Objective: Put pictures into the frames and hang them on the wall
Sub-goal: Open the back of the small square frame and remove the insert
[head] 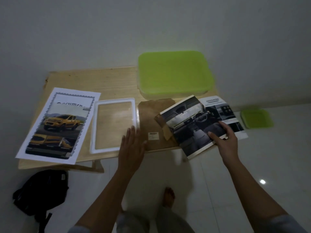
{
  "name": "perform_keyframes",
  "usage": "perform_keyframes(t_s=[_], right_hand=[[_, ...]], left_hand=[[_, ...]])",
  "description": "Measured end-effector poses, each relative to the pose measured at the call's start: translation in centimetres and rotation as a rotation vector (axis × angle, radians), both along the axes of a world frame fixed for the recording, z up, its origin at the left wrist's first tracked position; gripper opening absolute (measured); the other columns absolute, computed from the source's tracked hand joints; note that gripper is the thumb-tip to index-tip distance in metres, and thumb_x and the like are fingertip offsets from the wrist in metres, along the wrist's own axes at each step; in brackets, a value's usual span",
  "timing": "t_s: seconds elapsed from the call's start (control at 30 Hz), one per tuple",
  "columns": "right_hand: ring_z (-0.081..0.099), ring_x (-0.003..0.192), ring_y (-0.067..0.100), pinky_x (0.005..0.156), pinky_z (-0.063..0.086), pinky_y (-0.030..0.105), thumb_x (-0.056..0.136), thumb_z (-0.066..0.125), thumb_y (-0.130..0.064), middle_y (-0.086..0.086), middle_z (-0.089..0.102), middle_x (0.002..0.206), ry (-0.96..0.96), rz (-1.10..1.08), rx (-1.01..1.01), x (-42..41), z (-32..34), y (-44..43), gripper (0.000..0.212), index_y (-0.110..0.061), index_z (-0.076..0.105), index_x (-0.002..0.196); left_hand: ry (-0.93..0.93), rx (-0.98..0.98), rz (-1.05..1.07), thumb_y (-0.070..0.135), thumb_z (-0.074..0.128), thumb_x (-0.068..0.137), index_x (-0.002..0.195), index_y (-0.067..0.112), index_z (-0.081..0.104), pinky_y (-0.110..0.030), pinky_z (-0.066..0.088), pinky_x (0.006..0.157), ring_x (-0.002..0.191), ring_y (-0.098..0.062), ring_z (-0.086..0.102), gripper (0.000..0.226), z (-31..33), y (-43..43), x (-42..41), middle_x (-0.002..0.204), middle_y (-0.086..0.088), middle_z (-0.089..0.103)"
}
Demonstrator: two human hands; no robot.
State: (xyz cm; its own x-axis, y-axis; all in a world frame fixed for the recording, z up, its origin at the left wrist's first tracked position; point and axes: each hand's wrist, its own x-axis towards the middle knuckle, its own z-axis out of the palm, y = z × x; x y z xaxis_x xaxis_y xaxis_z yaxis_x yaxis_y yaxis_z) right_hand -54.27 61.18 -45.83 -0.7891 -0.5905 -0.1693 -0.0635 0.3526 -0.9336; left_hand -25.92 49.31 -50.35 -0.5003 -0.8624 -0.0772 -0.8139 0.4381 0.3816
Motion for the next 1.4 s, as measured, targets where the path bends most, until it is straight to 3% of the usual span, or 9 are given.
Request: perform_keyframes(t_s=[0.13, 0.3, 0.43, 0.6, 0.77, 0.87, 1.0, 1.2, 1.4], right_hand=[[0.05, 0.116, 0.017, 0.095, 0.049, 0.045, 0.076, 0.072, -0.005, 0.002, 0.052, 0.125, 0.01, -0.128, 0.038, -3.5, -0.9, 1.5, 0.055, -0.015, 0.053, 0.127], [0.047, 0.12, 0.03, 0.098, 0.038, 0.03, 0.075, 0.073, -0.01, 0.018, 0.046, 0.13, 0.176, -0.193, 0.192, -6.3, -1.6, 2.6, 0.059, -0.009, 0.049, 0.129], [0.047, 0.116, 0.036, 0.099, 0.038, 0.032, 0.074, 0.073, -0.005, 0.023, 0.04, 0.128, 0.248, -0.168, 0.266, -7.1, -1.6, 2.3, 0.062, -0.004, 0.047, 0.13], [0.039, 0.12, 0.039, 0.1, 0.037, 0.037, 0.074, 0.075, -0.007, 0.025, 0.039, 0.126, 0.314, -0.051, 0.385, -7.6, -2.3, 1.5, 0.062, -0.001, 0.048, 0.129], [0.039, 0.118, 0.039, 0.098, 0.04, 0.042, 0.074, 0.073, -0.01, 0.022, 0.039, 0.126, 0.396, 0.021, 0.399, -7.0, -2.4, 0.8, 0.053, 0.001, 0.052, 0.122], [0.037, 0.123, 0.031, 0.102, 0.037, 0.038, 0.08, 0.069, -0.013, 0.017, 0.038, 0.133, 0.44, 0.204, 0.378, -5.2, -2.2, -0.2, 0.058, -0.005, 0.045, 0.132], [0.043, 0.122, 0.029, 0.101, 0.042, 0.041, 0.079, 0.072, -0.022, 0.015, 0.044, 0.132, 0.607, 0.452, 0.409, -3.5, -2.9, -1.1, 0.058, -0.007, 0.049, 0.13], [0.036, 0.124, 0.033, 0.099, 0.039, 0.045, 0.08, 0.07, -0.027, 0.016, 0.042, 0.133, 0.566, 0.383, 0.517, -3.9, -2.3, -0.5, 0.054, -0.007, 0.052, 0.127], [0.034, 0.125, 0.033, 0.098, 0.039, 0.044, 0.08, 0.069, -0.028, 0.017, 0.04, 0.134, 0.527, 0.364, 0.557, -3.6, -1.9, -0.9, 0.054, -0.007, 0.05, 0.127]], left_hand=[[0.01, -0.013, 0.052, 0.039, 0.025, 0.095, 0.138, -0.002, 0.037, -0.049, 0.026, 0.106, 0.135, -0.037, 0.033, 0.06, -0.7, 0.5, -1.3, 0.144, -0.022, 0.037], [0.0, -0.042, 0.101, 0.036, 0.019, 0.093, 0.14, -0.003, 0.032, -0.047, 0.022, 0.11, 0.139, -0.033, 0.026, 0.062, -1.2, 0.7, -2.2, 0.148, -0.021, 0.031], [-0.037, -0.054, 0.14, 0.042, 0.006, 0.089, 0.144, 0.002, 0.025, -0.039, 0.012, 0.114, 0.143, -0.025, 0.017, 0.07, -1.6, 0.7, -2.7, 0.153, -0.014, 0.022], [-0.042, -0.057, 0.137, 0.042, 0.008, 0.09, 0.146, 0.005, 0.019, -0.034, 0.006, 0.113, 0.144, -0.021, 0.011, 0.068, -1.6, 0.8, -2.7, 0.155, -0.011, 0.018], [-0.021, -0.049, 0.128, 0.043, 0.011, 0.091, 0.145, 0.004, 0.02, -0.035, 0.008, 0.114, 0.143, -0.019, 0.01, 0.068, -1.4, 0.8, -2.6, 0.154, -0.012, 0.019], [-0.021, -0.039, 0.13, 0.039, 0.017, 0.093, 0.145, 0.004, 0.022, -0.035, 0.008, 0.114, 0.143, -0.021, 0.012, 0.063, -1.3, 0.9, -2.7, 0.154, -0.013, 0.02], [0.011, -0.017, 0.129, 0.037, 0.025, 0.094, 0.146, 0.006, 0.021, -0.034, 0.008, 0.114, 0.143, -0.021, 0.012, 0.061, -1.1, 0.9, -2.7, 0.154, -0.012, 0.019], [0.028, -0.006, 0.13, 0.038, 0.028, 0.091, 0.145, 0.006, 0.022, -0.034, 0.009, 0.113, 0.143, -0.024, 0.015, 0.064, -0.7, 0.8, -2.7, 0.154, -0.012, 0.02], [0.053, 0.018, 0.109, 0.044, 0.026, 0.088, 0.14, 0.0, 0.033, -0.044, 0.027, 0.11, 0.137, -0.033, 0.03, 0.069, -0.2, 0.3, -2.5, 0.147, -0.021, 0.033]])
